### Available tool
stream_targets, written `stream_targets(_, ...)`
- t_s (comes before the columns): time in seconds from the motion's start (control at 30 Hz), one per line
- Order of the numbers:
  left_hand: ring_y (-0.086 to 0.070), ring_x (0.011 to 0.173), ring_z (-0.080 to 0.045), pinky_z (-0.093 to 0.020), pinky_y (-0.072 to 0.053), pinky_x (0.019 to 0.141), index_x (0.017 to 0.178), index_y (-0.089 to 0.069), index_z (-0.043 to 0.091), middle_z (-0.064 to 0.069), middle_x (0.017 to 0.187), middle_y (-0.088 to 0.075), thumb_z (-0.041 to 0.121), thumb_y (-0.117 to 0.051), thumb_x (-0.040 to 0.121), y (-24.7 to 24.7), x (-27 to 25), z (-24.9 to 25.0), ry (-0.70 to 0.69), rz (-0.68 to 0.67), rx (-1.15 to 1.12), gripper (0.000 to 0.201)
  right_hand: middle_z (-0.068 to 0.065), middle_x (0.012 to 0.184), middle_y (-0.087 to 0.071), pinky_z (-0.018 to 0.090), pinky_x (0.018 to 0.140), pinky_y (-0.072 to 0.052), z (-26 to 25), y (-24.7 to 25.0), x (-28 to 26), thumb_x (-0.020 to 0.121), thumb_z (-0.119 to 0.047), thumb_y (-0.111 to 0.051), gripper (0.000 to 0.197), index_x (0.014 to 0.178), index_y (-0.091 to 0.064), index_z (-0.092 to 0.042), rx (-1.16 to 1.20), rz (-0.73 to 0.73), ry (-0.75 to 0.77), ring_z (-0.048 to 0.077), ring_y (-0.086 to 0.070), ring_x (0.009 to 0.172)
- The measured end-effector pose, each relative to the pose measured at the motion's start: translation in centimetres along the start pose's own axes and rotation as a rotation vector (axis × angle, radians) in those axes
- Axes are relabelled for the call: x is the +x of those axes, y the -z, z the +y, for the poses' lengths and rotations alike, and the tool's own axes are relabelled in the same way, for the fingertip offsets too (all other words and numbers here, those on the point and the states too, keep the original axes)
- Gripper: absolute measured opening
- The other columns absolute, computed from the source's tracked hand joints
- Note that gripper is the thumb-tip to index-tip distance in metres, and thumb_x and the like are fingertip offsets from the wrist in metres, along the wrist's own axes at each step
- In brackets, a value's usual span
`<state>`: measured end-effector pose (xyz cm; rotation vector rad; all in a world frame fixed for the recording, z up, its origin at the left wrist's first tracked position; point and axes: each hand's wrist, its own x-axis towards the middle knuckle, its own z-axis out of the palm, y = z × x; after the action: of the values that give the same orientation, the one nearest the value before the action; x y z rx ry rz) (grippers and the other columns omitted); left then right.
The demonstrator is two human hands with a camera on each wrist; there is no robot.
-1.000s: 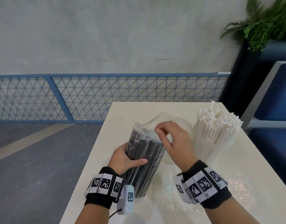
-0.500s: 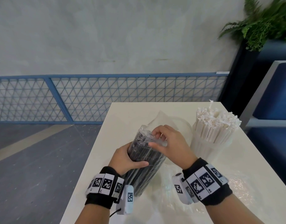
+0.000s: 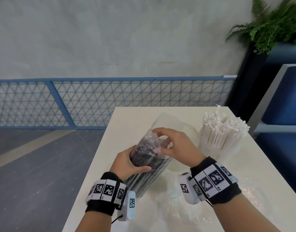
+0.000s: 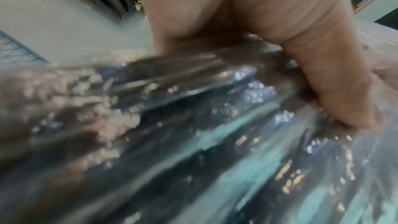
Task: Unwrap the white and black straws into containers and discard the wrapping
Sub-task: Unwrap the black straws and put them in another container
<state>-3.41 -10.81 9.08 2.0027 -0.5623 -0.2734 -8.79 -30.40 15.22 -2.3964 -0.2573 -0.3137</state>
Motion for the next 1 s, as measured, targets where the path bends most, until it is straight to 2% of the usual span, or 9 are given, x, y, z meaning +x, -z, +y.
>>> stream_targets(0.13,-0.059,0.091,0.015,-0.003,-0.046,0.076,0.098,-0.051,0.046,0.022,0.098,-0.065,0.027,-0.089,0.055,-0.1,0.1,0.2,-0.015,-0.035,0.02,0.061,0.004,0.112,-0.057,0.017,0.078,-0.035,0.0,-0.3,0.3,0.076,-0.03,-0.073,0.061,0.131,-0.048,-0.021,-0.115,-0.12,0.033,0.017,-0.055,0.096)
stream_targets(0.27,-0.058,0.092,0.017,-0.001,-0.043,0.075,0.101,-0.05,0.046,0.02,0.1,-0.065,0.023,-0.091,0.051,-0.3,0.2,-0.1,-0.021,-0.043,-0.001,0.068,-0.004,0.094,-0.053,0.012,0.068,-0.033,-0.2,-1.2,0.2,0.078,-0.023,-0.072,0.047,0.121,-0.055,-0.014,-0.055,-0.044,0.035,0.008,-0.048,0.079)
stream_targets(0.33,-0.058,0.091,0.016,-0.002,-0.044,0.075,0.1,-0.051,0.045,0.02,0.099,-0.065,0.021,-0.092,0.05,-0.4,0.2,-0.3,-0.021,-0.034,-0.005,0.069,-0.014,0.079,-0.047,0.009,0.063,-0.034,-0.3,-1.9,0.0,0.076,-0.017,-0.073,0.025,0.097,-0.06,-0.018,0.007,0.018,0.043,0.002,-0.042,0.068)
stream_targets(0.43,-0.061,0.091,0.011,-0.006,-0.047,0.077,0.097,-0.055,0.042,0.016,0.096,-0.068,0.021,-0.092,0.048,-0.6,0.4,-0.6,-0.016,-0.027,0.003,0.066,-0.017,0.064,-0.041,0.011,0.059,-0.035,0.0,-3.1,-0.1,0.073,-0.01,-0.074,0.032,0.071,-0.046,-0.026,0.069,0.118,0.028,-0.002,-0.039,0.059)
stream_targets(0.6,-0.064,0.087,0.005,-0.014,-0.051,0.078,0.092,-0.058,0.04,0.014,0.09,-0.07,0.027,-0.092,0.047,-0.8,0.8,-0.6,0.009,-0.054,0.044,0.058,-0.012,0.056,-0.046,0.012,0.054,-0.034,0.8,-3.4,-0.2,0.076,-0.009,-0.073,0.023,0.062,-0.057,-0.018,0.172,0.235,-0.034,0.003,-0.042,0.051)
stream_targets(0.67,-0.064,0.091,0.002,-0.02,-0.052,0.083,0.095,-0.058,0.039,0.013,0.094,-0.07,0.033,-0.091,0.048,-0.7,1.0,-0.6,0.013,-0.072,0.061,0.058,-0.014,0.054,-0.049,0.01,0.053,-0.035,0.9,-2.9,-0.2,0.076,-0.008,-0.072,0.023,0.062,-0.059,-0.02,0.238,0.271,-0.071,0.002,-0.046,0.051)
stream_targets(0.8,-0.064,0.096,0.001,-0.023,-0.052,0.087,0.107,-0.058,0.034,0.014,0.101,-0.07,0.042,-0.088,0.048,-0.8,1.0,-0.9,0.014,-0.081,0.057,0.066,-0.017,0.063,-0.062,0.007,0.058,-0.041,0.7,-1.1,0.1,0.076,-0.006,-0.072,0.006,0.071,-0.069,-0.007,0.345,0.315,-0.129,-0.006,-0.054,0.055)
stream_targets(0.9,-0.064,0.095,0.003,-0.021,-0.051,0.086,0.108,-0.058,0.032,0.014,0.101,-0.07,0.039,-0.088,0.052,-0.8,1.0,-1.0,0.016,-0.07,0.061,0.065,-0.011,0.076,-0.071,0.017,0.067,-0.052,1.0,0.8,0.5,0.078,-0.011,-0.071,0.007,0.073,-0.068,-0.015,0.35,0.39,-0.137,0.002,-0.062,0.065)
stream_targets(1.0,-0.064,0.094,0.002,-0.021,-0.051,0.086,0.107,-0.057,0.032,0.014,0.1,-0.07,0.039,-0.088,0.053,-0.7,0.9,-1.3,0.028,-0.065,0.054,0.063,-0.009,0.078,-0.071,0.021,0.069,-0.054,1.0,3.0,0.9,0.079,-0.009,-0.07,0.011,0.073,-0.067,-0.018,0.356,0.47,-0.109,0.007,-0.064,0.069)
